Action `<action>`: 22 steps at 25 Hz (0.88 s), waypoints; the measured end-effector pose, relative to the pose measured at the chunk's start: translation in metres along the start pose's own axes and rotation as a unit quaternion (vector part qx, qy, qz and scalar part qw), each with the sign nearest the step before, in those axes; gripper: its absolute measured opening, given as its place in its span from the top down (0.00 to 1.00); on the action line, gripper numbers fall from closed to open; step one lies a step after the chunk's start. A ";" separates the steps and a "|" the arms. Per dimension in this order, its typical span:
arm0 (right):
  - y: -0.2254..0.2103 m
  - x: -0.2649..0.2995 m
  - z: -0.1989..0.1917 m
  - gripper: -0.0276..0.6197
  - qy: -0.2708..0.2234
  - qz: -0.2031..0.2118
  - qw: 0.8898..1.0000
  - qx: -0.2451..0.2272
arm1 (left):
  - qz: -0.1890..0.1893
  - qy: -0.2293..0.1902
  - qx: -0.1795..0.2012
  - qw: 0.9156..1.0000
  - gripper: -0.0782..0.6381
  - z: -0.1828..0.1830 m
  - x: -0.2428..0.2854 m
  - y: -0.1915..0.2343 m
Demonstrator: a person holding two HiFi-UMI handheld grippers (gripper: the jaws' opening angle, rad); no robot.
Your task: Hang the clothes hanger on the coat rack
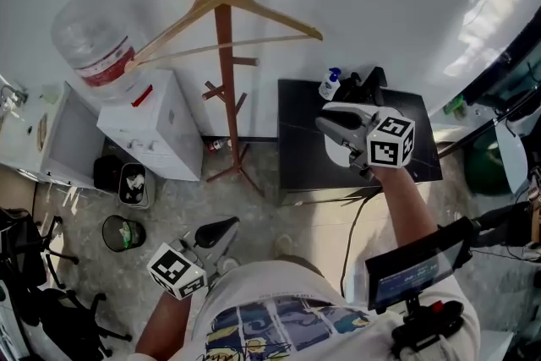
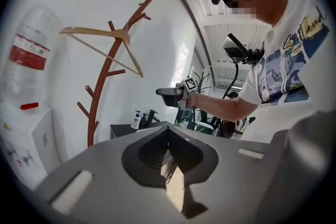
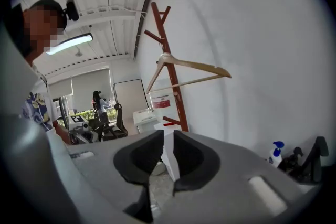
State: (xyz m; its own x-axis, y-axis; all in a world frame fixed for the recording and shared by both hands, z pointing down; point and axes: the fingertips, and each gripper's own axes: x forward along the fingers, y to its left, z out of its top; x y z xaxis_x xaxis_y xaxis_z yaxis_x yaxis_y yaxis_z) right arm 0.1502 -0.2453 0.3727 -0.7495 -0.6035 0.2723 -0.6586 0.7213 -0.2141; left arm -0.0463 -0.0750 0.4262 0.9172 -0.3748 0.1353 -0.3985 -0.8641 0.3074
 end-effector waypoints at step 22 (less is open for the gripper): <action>0.229 0.038 -0.058 0.95 -0.024 -0.084 0.995 -0.052 | -0.043 -0.008 0.031 0.999 0.89 0.017 -0.101 -0.005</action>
State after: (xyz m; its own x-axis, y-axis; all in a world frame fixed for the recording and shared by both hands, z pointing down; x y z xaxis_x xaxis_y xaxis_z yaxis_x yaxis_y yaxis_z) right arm -0.0251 -0.0832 0.3878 -0.6338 -0.7320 0.2499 -0.7660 0.6390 -0.0711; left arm -0.1368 -0.0390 0.3950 0.9482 -0.3032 0.0954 -0.3177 -0.9121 0.2590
